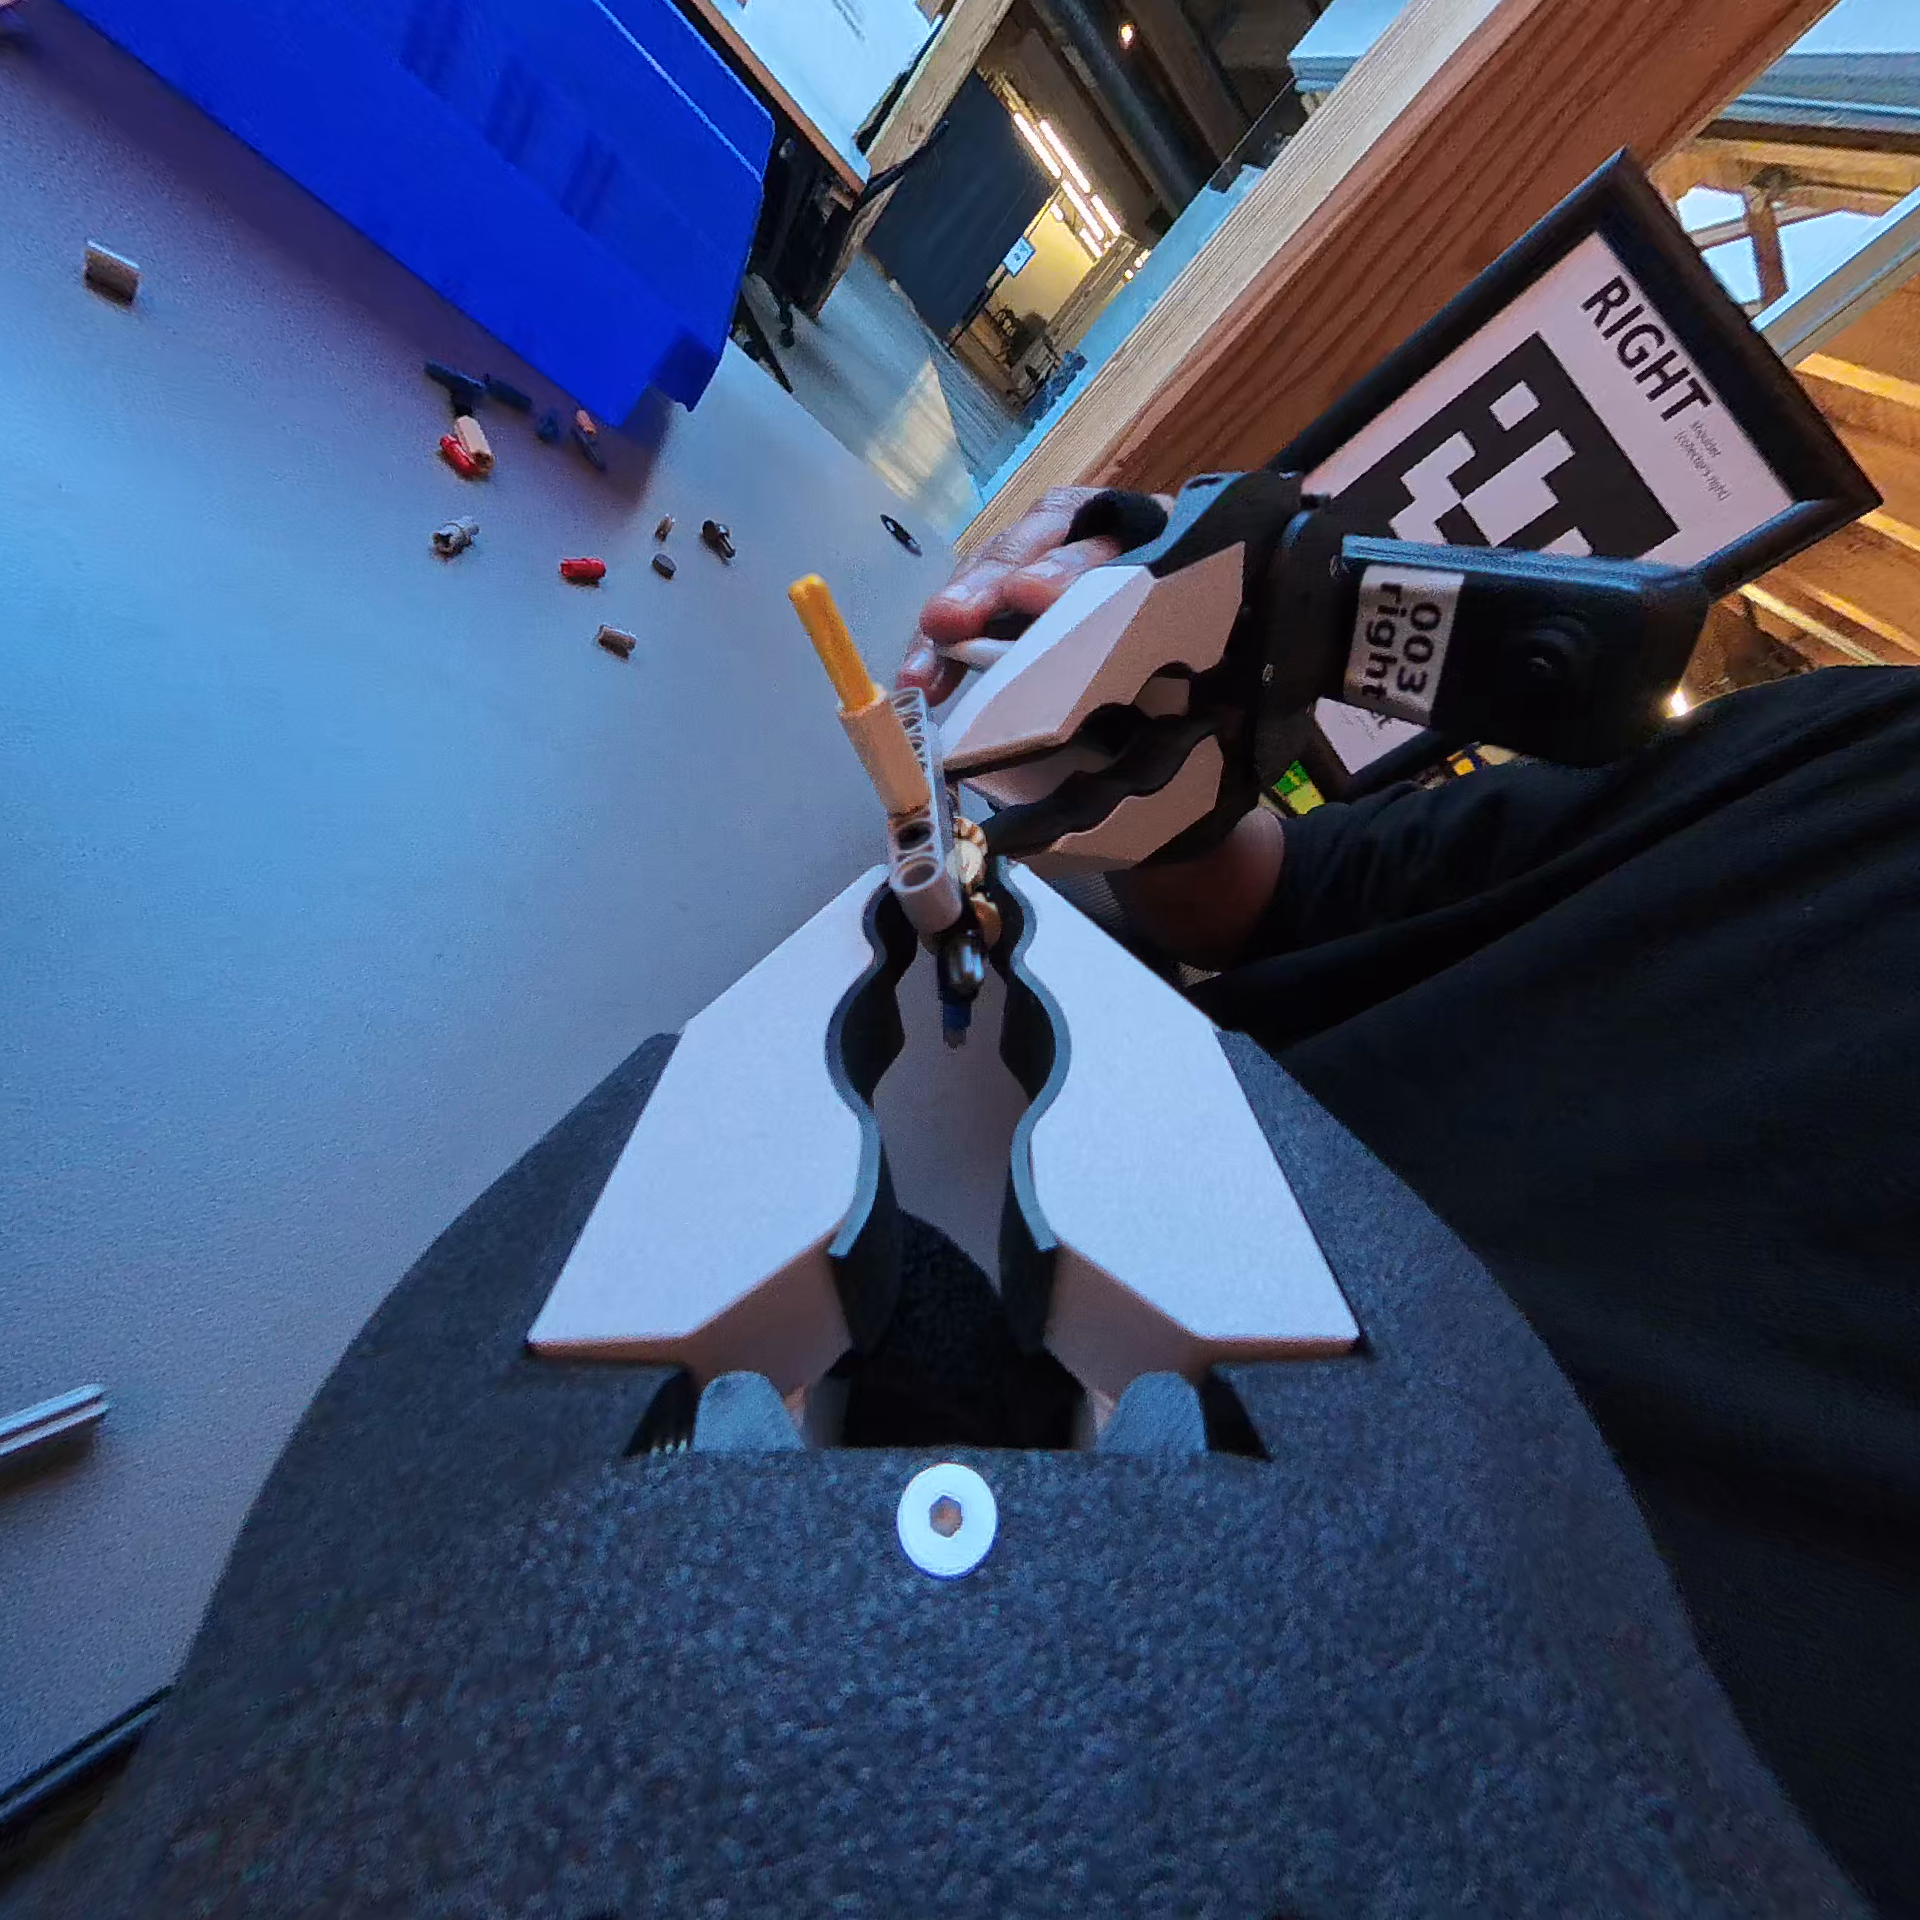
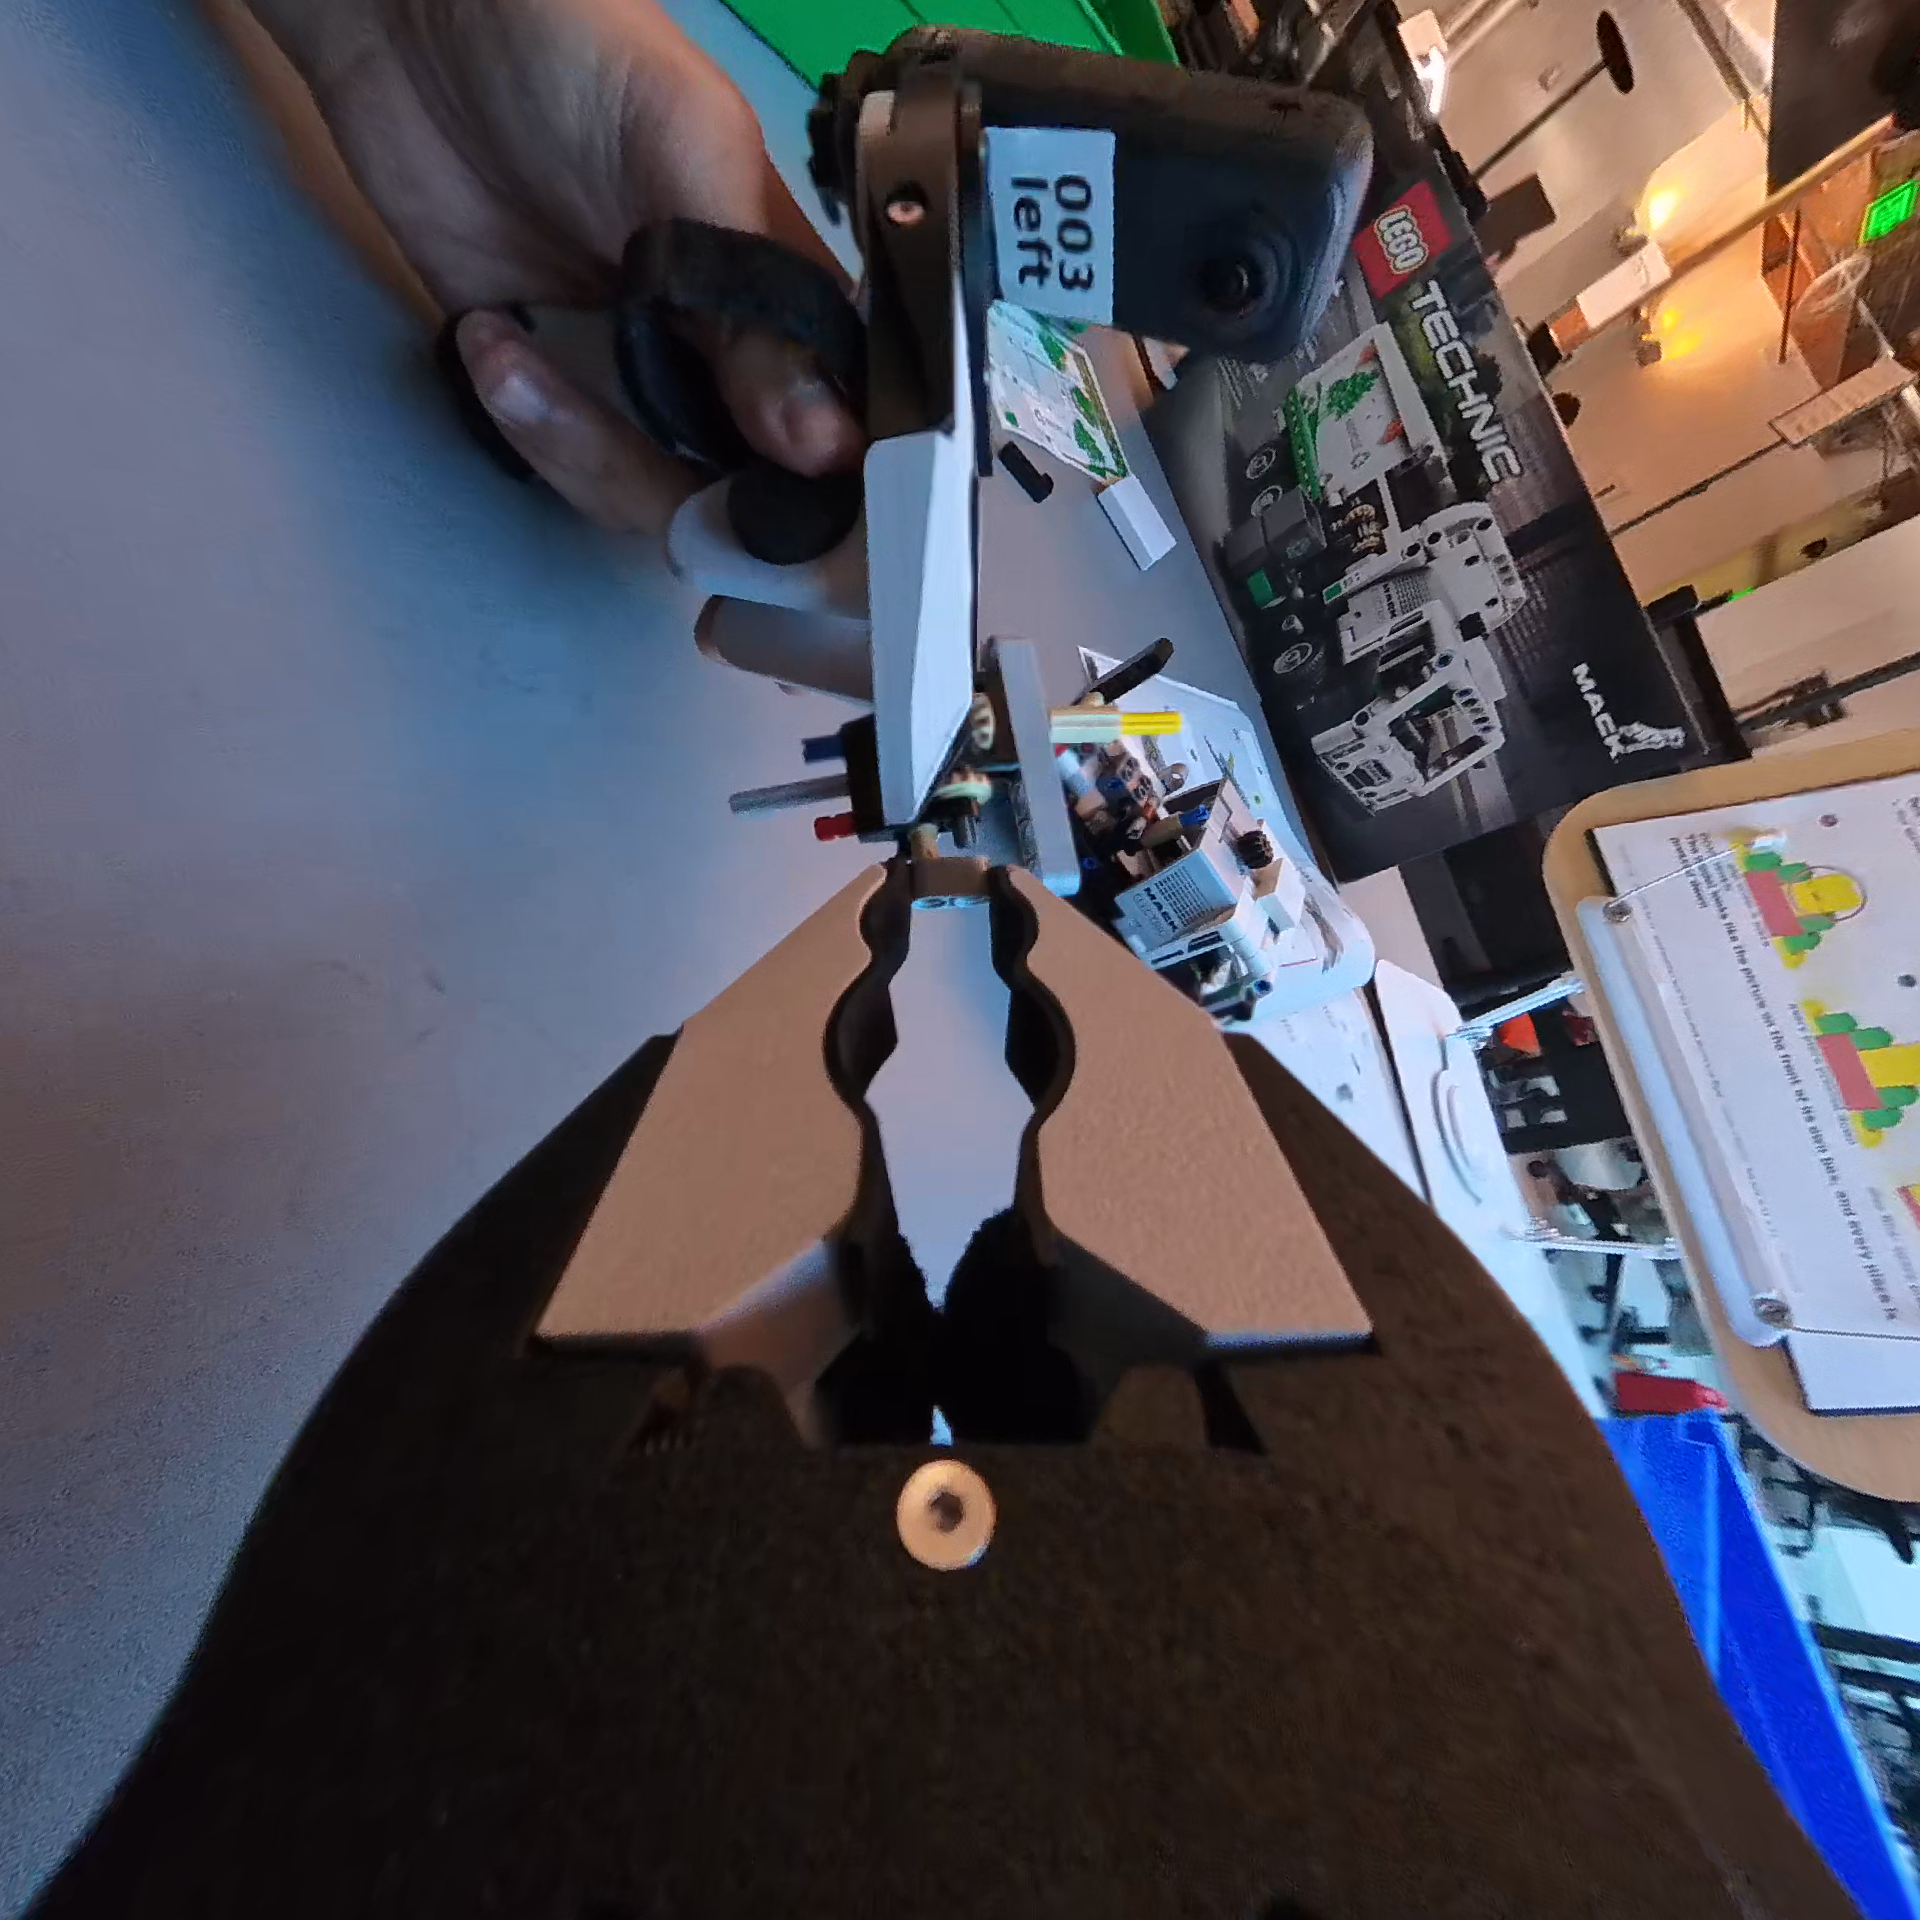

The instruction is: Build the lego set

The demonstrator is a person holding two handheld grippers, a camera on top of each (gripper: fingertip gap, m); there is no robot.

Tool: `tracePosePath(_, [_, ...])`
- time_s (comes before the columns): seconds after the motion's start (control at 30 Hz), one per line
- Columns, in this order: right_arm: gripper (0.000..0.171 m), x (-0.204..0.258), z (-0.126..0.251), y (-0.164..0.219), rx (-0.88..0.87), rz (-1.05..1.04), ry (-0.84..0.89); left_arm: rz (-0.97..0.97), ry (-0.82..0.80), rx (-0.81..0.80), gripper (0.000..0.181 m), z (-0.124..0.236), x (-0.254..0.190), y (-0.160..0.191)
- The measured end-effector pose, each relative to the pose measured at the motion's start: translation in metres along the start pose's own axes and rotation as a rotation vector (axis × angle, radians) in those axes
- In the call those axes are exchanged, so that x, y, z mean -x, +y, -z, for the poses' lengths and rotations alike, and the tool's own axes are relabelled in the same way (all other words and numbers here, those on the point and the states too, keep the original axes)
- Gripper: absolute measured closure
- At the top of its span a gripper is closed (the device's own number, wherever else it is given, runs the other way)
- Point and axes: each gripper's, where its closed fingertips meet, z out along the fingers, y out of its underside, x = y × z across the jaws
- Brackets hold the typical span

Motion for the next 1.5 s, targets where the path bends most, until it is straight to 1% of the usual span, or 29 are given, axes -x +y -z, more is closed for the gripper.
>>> tracePosePath(0.1, [0.157,0.000,-0.001,0.000,-0.044,-0.085,-0.002,-0.019,-0.012,0.004,0.171,-0.001,-0.001,0.001])
tracePosePath(0.17, [0.157,0.001,-0.001,0.000,-0.059,-0.104,-0.005,-0.014,-0.012,0.007,0.171,-0.001,0.000,0.001])
tracePosePath(0.27, [0.157,0.004,-0.001,-0.003,-0.087,-0.072,-0.011,-0.012,-0.003,0.021,0.171,-0.002,-0.001,0.003])
tracePosePath(0.5, [0.157,0.005,-0.003,-0.004,-0.067,0.012,0.017,-0.016,-0.006,0.035,0.171,-0.002,0.000,0.004])
tracePosePath(0.63, [0.156,0.005,-0.001,-0.004,-0.040,-0.083,0.027,-0.019,0.006,0.030,0.171,-0.001,-0.002,0.003])
tracePosePath(0.7, [0.155,0.002,0.006,-0.007,-0.064,-0.098,0.034,-0.054,0.028,0.014,0.171,-0.001,-0.008,0.001])
tracePosePath(0.73, [0.150,-0.001,0.011,-0.007,-0.078,-0.124,0.033,-0.077,0.026,0.002,0.171,-0.001,-0.009,-0.001])
tracePosePath(0.8, [0.150,-0.007,0.021,-0.009,-0.115,-0.240,0.016,-0.128,-0.011,-0.010,0.171,0.000,-0.008,-0.004])
tracePosePath(0.87, [0.148,-0.011,0.021,-0.010,-0.124,-0.489,-0.027,-0.209,-0.061,-0.021,0.171,0.000,-0.007,-0.006])
tracePosePath(0.9, [0.142,-0.011,0.018,-0.008,-0.112,-0.633,-0.052,-0.264,-0.098,-0.019,0.171,0.000,-0.007,-0.007])
tracePosePath(0.93, [0.135,-0.009,0.016,-0.013,-0.141,-0.760,-0.086,-0.327,-0.139,-0.012,0.171,0.000,-0.006,-0.007])
tracePosePath(0.97, [0.136,-0.007,0.014,-0.019,-0.182,-0.875,-0.100,-0.387,-0.175,-0.006,0.170,-0.001,-0.006,-0.007])
tracePosePath(1.0, [0.142,-0.006,0.012,-0.021,-0.200,-0.944,-0.086,-0.436,-0.198,-0.005,0.170,-0.001,-0.007,-0.007])
tracePosePath(1.07, [0.149,-0.009,0.012,-0.020,-0.216,-0.969,-0.005,-0.490,-0.214,-0.019,0.170,-0.002,-0.012,-0.008])
tracePosePath(1.13, [0.150,-0.008,0.014,-0.021,-0.225,-0.971,0.028,-0.501,-0.225,-0.036,0.170,-0.003,-0.014,-0.009])
tracePosePath(1.27, [0.139,-0.003,0.014,-0.029,-0.246,-0.983,0.025,-0.502,-0.256,-0.075,0.170,-0.001,-0.012,-0.014])
tracePosePath(1.5, [0.117,0.003,0.007,-0.033,-0.239,-0.970,0.098,-0.509,-0.302,-0.073,0.170,-0.001,-0.005,-0.013])
